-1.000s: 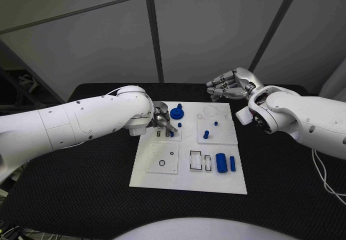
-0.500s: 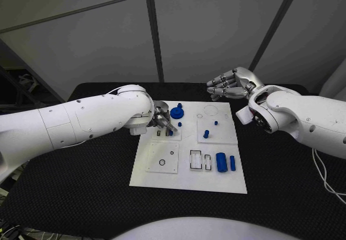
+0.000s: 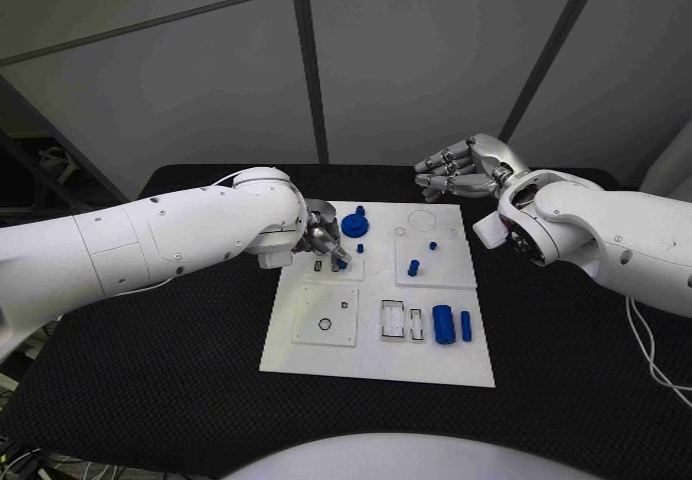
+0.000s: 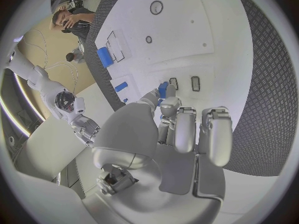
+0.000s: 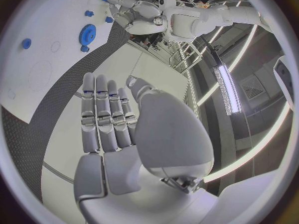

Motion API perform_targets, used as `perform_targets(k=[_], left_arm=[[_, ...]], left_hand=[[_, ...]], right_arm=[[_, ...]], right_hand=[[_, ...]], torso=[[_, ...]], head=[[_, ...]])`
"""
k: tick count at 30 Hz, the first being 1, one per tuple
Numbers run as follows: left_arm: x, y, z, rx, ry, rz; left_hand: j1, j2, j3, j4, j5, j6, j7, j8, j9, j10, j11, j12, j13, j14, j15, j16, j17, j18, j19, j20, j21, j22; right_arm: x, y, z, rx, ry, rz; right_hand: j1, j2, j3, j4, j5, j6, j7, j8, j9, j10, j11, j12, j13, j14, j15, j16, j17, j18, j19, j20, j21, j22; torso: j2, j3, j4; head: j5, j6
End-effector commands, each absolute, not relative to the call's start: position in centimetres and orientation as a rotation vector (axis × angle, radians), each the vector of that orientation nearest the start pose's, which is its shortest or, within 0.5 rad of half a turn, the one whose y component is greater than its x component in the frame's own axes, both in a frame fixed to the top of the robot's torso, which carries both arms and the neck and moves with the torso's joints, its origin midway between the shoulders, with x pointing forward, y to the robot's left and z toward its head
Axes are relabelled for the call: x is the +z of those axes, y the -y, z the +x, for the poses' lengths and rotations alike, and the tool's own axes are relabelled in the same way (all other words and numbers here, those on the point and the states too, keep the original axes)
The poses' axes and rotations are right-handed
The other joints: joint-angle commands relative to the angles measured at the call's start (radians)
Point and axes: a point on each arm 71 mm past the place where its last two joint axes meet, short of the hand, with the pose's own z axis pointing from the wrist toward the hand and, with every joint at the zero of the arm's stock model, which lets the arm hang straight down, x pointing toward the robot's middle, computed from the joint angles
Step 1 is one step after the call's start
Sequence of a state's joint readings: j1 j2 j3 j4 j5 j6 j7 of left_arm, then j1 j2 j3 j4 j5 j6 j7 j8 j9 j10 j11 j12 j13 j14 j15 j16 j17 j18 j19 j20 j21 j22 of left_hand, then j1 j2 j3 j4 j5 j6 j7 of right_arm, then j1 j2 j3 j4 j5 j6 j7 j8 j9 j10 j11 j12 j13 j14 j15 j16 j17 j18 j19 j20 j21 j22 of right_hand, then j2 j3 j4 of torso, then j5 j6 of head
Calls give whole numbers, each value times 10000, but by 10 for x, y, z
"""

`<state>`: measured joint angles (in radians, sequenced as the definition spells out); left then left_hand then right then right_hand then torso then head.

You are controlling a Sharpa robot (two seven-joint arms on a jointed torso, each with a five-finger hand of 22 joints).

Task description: Assemble the parts on the task board

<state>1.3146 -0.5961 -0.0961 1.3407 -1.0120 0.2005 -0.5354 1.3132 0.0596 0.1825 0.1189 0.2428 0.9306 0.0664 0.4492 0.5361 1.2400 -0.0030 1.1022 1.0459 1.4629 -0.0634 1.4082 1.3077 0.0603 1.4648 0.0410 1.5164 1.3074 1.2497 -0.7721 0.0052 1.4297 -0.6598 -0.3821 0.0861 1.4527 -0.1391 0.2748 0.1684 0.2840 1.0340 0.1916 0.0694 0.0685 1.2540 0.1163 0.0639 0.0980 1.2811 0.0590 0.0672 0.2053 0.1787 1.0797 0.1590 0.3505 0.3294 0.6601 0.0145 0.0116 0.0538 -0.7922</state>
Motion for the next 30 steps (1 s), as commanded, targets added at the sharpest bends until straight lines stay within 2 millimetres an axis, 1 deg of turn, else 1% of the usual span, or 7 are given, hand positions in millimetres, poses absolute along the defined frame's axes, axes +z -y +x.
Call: perform_targets(k=[1, 2, 3, 5, 7, 13, 30], left_arm=[[-204, -144, 513, -4398, -23639, -1028], [-204, -144, 513, -4439, -23618, -1098], [-204, -145, 513, -4504, -23577, -1211], [-203, -146, 512, -4587, -23516, -1359], [-203, -146, 512, -4642, -23456, -1463], [-201, -149, 511, -4877, -23231, -1909], [-196, -161, 504, -5114, -22195, -2641]], left_hand=[[-325, -474, 2026, -856, 482, -1, 83, -18, 140, 47, -33, -72, -13, 631, -12, -35, 1187, -402, 632, -6, 8, 1767], [-722, -802, 3064, -952, 610, 36, 210, 42, 266, 77, -25, -81, -6, 632, 35, -37, 1193, -398, 630, -14, 3, 1768], [-1128, -1067, 3937, -1078, 782, 59, 151, 125, 416, 144, -16, -53, 16, 633, 34, -41, 1197, -399, 630, 18, -2, 1769], [-1451, -1292, 4599, -1244, 874, 36, 111, 191, 558, 196, 3, -19, 52, 635, 1, -41, 1202, -401, 633, 34, -2, 1778], [-1636, -1355, 4917, -1339, 931, 36, 96, 245, 656, 236, 4, 13, 87, 637, -17, -43, 1205, -403, 636, 40, 0, 1786], [-1984, -1458, 5444, -1576, 1023, 52, 68, 360, 870, 330, -13, 90, 173, 641, -32, -40, 1216, -403, 640, 14, -2, 1796], [-2198, -1631, 5804, -1866, 1150, 140, 19, 488, 1074, 497, -61, 231, 320, 645, -72, -42, 1224, -424, 691, -21, 56, 1894]], right_arm=[[-147, 197, 520, 11245, -15863, 5469], [-147, 197, 520, 11244, -15864, 5469], [-147, 197, 520, 11241, -15864, 5469], [-147, 197, 520, 11238, -15865, 5471], [-147, 197, 520, 11236, -15865, 5472], [-148, 198, 521, 11229, -15866, 5471], [-148, 201, 521, 11176, -15838, 5506]], right_hand=[[-73, -23, -47, -1, 74, -76, -17, -21, -11, -101, 6, 3, -19, -20, 54, -41, -19, 29, 62, 31, -40, -13], [-86, -27, -54, 2, 95, -83, -12, -21, -11, -106, 10, 4, -28, -25, 58, -40, -28, 28, 68, 35, -56, -26], [-86, -27, -54, 2, 95, -83, -12, -21, -11, -106, 10, 4, -28, -25, 58, -40, -28, 28, 68, 35, -56, -26], [-86, -27, -54, 2, 95, -83, -12, -21, -11, -106, 10, 4, -28, -25, 58, -40, -28, 28, 68, 35, -56, -26], [-86, -27, -54, 2, 95, -83, -12, -21, -11, -106, 10, 4, -28, -25, 58, -40, -28, 28, 68, 35, -56, -26], [-108, -28, -64, 12, 112, -89, -8, -19, -11, -110, 15, 6, -38, -31, 63, -40, -38, 26, 75, 39, -76, -42], [-176, -22, -91, 48, 135, -101, -3, -16, -9, -115, 22, 12, -59, -36, 73, -36, -61, 25, 96, 51, -124, -83]], torso=[[-1, -3, 8], [-1, 0, 6], [1, 1, 4], [5, 2, 4], [5, 4, 6], [-6, 5, 6], [-12, 9, 10]], head=[[6, -15], [10, -16], [17, -20], [20, -23], [23, -28], [42, -39], [107, -68]])
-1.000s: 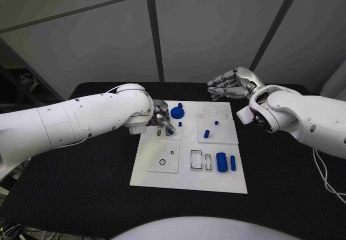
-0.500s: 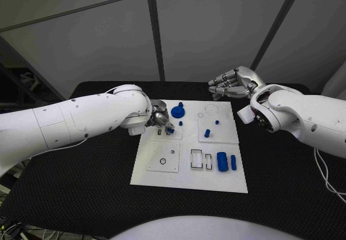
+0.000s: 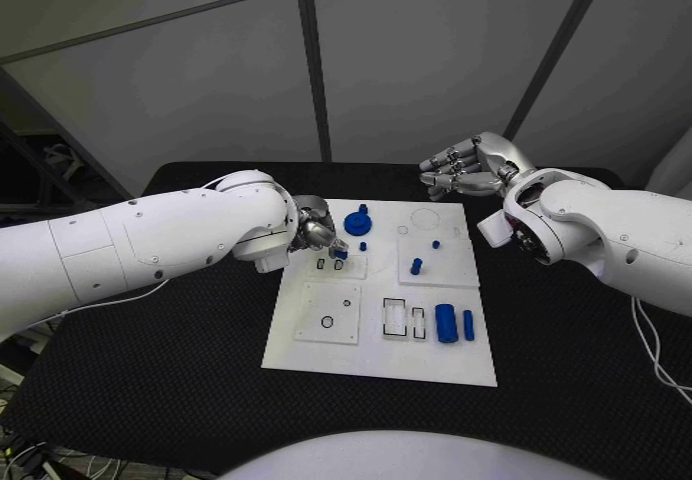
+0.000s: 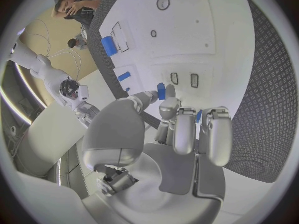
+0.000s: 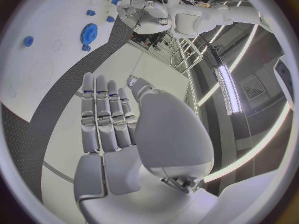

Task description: Assemble the parts on the task board

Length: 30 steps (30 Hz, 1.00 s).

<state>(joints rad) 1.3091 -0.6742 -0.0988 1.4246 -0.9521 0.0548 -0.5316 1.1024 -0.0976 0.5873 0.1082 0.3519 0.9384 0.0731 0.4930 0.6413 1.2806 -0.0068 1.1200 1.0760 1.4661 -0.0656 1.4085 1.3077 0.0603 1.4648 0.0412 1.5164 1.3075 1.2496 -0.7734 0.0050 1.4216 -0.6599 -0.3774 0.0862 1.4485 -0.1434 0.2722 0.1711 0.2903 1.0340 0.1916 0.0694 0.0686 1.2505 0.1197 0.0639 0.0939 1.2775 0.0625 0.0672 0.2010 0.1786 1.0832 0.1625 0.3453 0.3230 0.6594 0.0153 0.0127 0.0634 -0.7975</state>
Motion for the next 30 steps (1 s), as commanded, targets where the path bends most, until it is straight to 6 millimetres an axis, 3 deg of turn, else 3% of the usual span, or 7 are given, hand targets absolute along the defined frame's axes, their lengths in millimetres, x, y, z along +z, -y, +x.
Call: perform_targets(k=[1, 6, 8, 13, 30], left_arm=[[-196, -161, 504, -5078, -22094, -2606], [-197, -162, 502, -5024, -21855, -2593], [-198, -161, 502, -5017, -21812, -2604], [-202, -160, 499, -4934, -21812, -2500], [-214, -160, 496, -4329, -22106, -1713]], left_hand=[[-93, -86, 1750, -1781, 55, 72, -54, 62, 36, 109, -27, 66, 31, 614, -53, -44, 1225, -423, 690, -25, 54, 1892], [-107, -159, 1743, -1843, 154, 123, -83, 112, 95, 205, -53, 129, 93, 614, -73, -47, 1226, -420, 684, -42, 43, 1880], [-162, -214, 1722, -1852, 539, 153, -98, 144, 144, 257, -69, 146, 115, 616, -90, -47, 1229, -420, 686, -60, 44, 1884], [-188, -243, 1693, -1880, 774, 185, -122, 177, 198, 357, -92, 239, 222, 616, -108, -51, 1229, -424, 695, -78, 51, 1901], [-194, -319, 1658, -1944, 911, 233, -152, 225, 252, 454, -119, 336, 326, 617, -129, -51, 1233, -417, 683, -95, 31, 1876]], right_arm=[[-148, 202, 521, 11171, -15836, 5514], [-148, 202, 522, 11164, -15836, 5526], [-148, 202, 522, 11161, -15836, 5529], [-148, 202, 522, 11158, -15834, 5533], [-148, 203, 522, 11142, -15842, 5544]], right_hand=[[-140, 23, -66, 25, 73, -102, -2, -16, -9, -80, -12, 12, -20, 0, 38, -35, -20, 26, 62, 18, -76, -22], [-153, 28, -70, 34, 77, -103, -1, -15, -9, -81, -11, 12, -23, 0, 39, -35, -24, 26, 66, 20, -85, -29], [-153, 28, -70, 34, 77, -103, -1, -15, -9, -81, -11, 12, -23, 0, 39, -35, -24, 26, 66, 20, -85, -29], [-153, 28, -70, 34, 77, -103, -1, -15, -9, -81, -11, 12, -23, 0, 39, -35, -24, 26, 66, 20, -85, -29], [-167, 29, -75, 41, 85, -107, -2, -15, -9, -84, -11, 12, -30, -1, 40, -34, -30, 27, 72, 22, -100, -42]], torso=[[-4, 1, 3], [-1, -4, 4], [4, 0, -5], [14, 0, -17], [22, -11, -17]], head=[[16, -16], [53, -15], [70, -15], [89, -12], [94, -51]])
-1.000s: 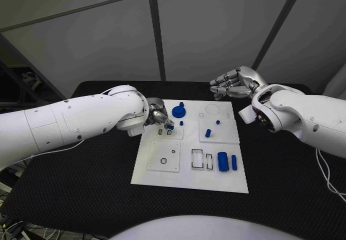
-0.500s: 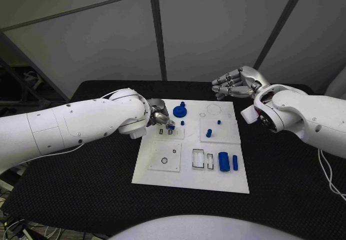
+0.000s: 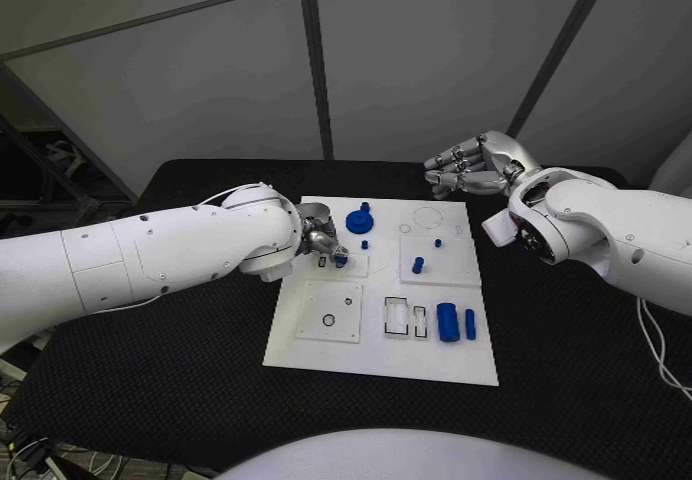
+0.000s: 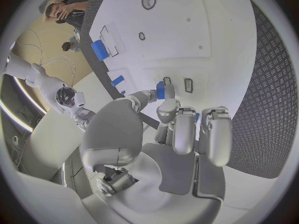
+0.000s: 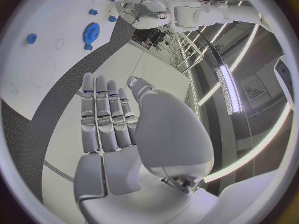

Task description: Assemble the parts on the task board

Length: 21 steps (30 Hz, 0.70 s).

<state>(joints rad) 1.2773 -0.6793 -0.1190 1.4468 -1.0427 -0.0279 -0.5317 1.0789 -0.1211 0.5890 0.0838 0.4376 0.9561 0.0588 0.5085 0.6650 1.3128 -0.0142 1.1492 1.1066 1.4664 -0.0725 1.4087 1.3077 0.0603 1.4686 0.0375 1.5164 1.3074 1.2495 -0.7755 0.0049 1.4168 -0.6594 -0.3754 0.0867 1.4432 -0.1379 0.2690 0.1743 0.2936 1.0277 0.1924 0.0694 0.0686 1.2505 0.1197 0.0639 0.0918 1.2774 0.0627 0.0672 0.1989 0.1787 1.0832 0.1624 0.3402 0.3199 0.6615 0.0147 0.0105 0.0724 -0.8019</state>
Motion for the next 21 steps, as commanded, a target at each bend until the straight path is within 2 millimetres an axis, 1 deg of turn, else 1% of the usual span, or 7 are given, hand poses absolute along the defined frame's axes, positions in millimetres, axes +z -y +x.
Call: perform_targets(k=[1, 14, 21], left_arm=[[-214, -161, 495, -4319, -22117, -1695], [-215, -161, 495, -4226, -22200, -1517], [-216, -161, 495, -4139, -22260, -1382]], left_hand=[[42, -99, 1633, -1711, 65, 64, -14, 77, 23, 154, -49, 73, 50, 615, -63, -50, 1236, -417, 645, -61, 31, 1876], [41, -186, 1568, -1765, 121, 113, -45, 125, 70, 234, -76, 144, 123, 616, -83, -51, 1238, -423, 658, -76, 46, 1902], [41, -191, 1562, -1767, 123, 116, -47, 128, 74, 242, -78, 150, 130, 616, -85, -54, 1236, -422, 654, -78, 41, 1895]], right_arm=[[-148, 203, 522, 11142, -15842, 5544], [-148, 203, 522, 11145, -15845, 5539], [-148, 203, 522, 11147, -15852, 5538]], right_hand=[[-114, -26, -43, 8, 51, -44, -9, -14, -9, -85, -10, 12, -9, 0, 39, -34, -9, 27, 73, 23, -48, -10], [-122, -24, -47, 12, 58, -48, -10, -14, -9, -89, -10, 12, -15, -2, 40, -34, -15, 28, 78, 25, -62, -22], [-122, -24, -47, 12, 58, -48, -10, -14, -9, -89, -10, 12, -15, -2, 40, -34, -15, 28, 78, 25, -62, -22]], torso=[[4, -6, 7], [0, 2, -1], [-3, 2, -3]], head=[[-1, -13], [20, -44], [12, -55]])
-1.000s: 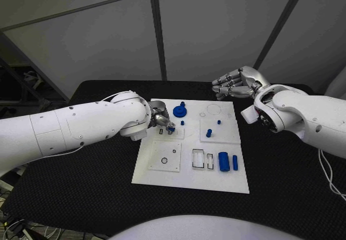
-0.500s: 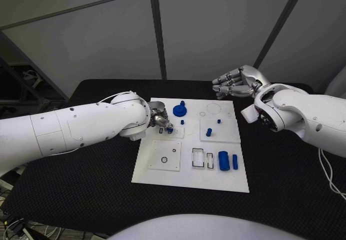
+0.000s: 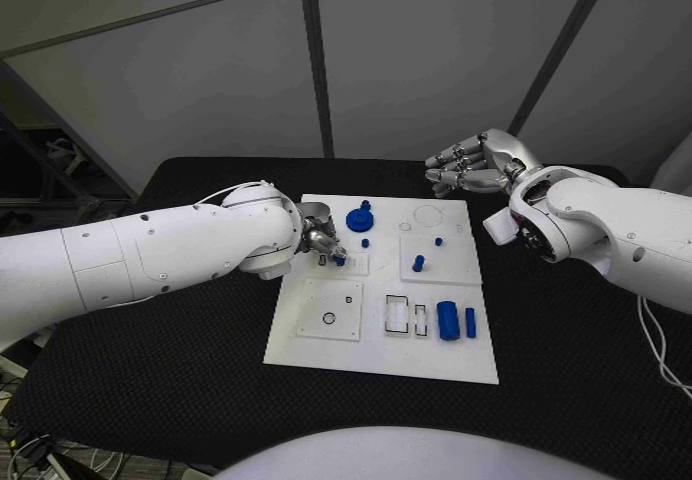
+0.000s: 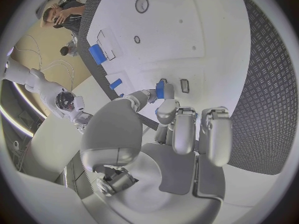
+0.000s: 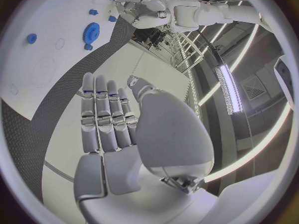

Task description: Assemble the parts on the task board

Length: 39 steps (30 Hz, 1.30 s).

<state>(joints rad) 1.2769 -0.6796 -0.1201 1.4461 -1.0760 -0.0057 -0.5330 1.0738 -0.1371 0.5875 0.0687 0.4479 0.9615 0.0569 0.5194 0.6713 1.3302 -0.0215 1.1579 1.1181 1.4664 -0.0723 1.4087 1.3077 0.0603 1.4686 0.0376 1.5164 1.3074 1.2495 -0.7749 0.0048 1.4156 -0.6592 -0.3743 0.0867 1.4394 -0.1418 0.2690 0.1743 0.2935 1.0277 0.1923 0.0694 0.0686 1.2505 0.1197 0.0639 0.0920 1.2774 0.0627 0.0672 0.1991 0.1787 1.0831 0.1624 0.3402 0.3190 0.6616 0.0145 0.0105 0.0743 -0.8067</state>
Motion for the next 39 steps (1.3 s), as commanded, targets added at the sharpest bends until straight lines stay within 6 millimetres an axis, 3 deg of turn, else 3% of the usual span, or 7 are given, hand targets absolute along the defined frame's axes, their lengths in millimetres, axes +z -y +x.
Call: perform_targets(k=[1, 23, 39], left_arm=[[-216, -161, 495, -4124, -22271, -1358], [-217, -159, 494, -4032, -22489, -1068], [-218, -153, 497, -3980, -22663, -874]], left_hand=[[92, -30, 1576, -1617, 20, 62, -27, 19, 11, 68, -5, 63, 16, 615, -86, -54, 1236, -422, 655, -78, 41, 1895], [58, -45, 1470, -1596, 20, 96, -58, 56, 52, 155, -26, 136, 92, 618, -102, -51, 1240, -428, 667, -92, 55, 1919], [-173, -52, 589, -1338, -22, 209, -245, 96, 142, 395, -160, 343, 333, 626, -200, -53, 1251, -441, 700, -177, 82, 1979]], right_arm=[[-148, 203, 522, 11144, -15852, 5540], [-148, 203, 522, 11154, -15859, 5532], [-148, 203, 522, 11156, -15862, 5531]], right_hand=[[-83, 15, -47, 12, 59, -49, -9, -14, -9, -89, -10, 12, -16, -2, 40, -34, -17, 28, 78, 25, -62, -13], [-83, 21, -46, 10, 67, -52, -11, -13, -9, -93, -11, 13, -24, -5, 39, -34, -25, 30, 85, 26, -80, -28], [-83, 21, -46, 10, 67, -52, -11, -13, -9, -93, -11, 13, -24, -5, 39, -34, -25, 30, 85, 26, -80, -28]], torso=[[-3, 4, -3], [-4, 8, -2], [0, 16, -9]], head=[[-9, -8], [-8, -52], [-38, -83]])
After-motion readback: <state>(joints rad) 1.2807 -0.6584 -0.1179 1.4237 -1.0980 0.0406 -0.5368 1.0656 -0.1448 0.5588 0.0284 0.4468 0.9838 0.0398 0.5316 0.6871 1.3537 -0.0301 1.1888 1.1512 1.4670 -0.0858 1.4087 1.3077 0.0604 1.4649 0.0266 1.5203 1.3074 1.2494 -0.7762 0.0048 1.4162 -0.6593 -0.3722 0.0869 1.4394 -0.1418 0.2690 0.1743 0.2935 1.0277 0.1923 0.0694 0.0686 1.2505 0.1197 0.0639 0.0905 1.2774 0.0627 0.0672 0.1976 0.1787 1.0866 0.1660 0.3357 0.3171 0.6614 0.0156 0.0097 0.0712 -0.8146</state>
